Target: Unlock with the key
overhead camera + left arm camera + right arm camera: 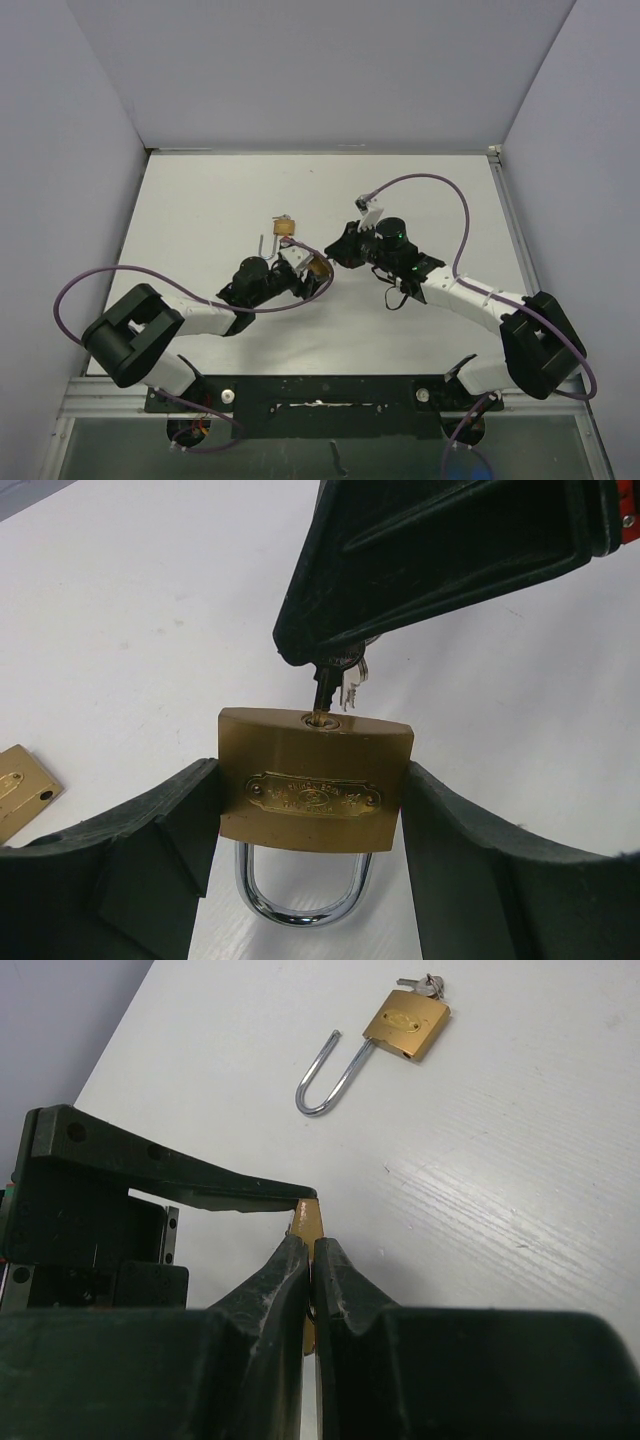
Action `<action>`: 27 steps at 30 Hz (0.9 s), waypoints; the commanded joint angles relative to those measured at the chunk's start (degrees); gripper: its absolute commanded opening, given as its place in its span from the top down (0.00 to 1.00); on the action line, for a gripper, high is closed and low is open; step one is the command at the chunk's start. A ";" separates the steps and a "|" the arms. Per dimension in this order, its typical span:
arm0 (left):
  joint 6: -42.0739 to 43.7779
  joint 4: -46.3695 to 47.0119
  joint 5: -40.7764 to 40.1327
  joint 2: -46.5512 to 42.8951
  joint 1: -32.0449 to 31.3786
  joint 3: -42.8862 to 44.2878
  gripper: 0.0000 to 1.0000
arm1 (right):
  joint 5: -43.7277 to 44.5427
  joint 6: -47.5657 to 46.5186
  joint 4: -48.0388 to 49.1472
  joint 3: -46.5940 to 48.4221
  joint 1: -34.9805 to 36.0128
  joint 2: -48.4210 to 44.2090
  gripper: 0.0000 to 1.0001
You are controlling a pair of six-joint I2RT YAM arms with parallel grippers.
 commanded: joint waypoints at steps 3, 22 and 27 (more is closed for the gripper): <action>-1.05 23.63 -1.02 -1.70 0.09 5.48 1.00 | -2.41 1.59 -5.30 -0.71 1.15 1.22 1.00; -0.10 21.96 -1.05 0.57 -0.31 9.24 1.00 | -0.57 1.42 -10.65 2.38 0.45 1.79 1.00; -0.39 21.64 5.81 -0.57 0.29 9.50 1.00 | -1.09 -3.55 -9.35 0.98 0.41 0.30 1.00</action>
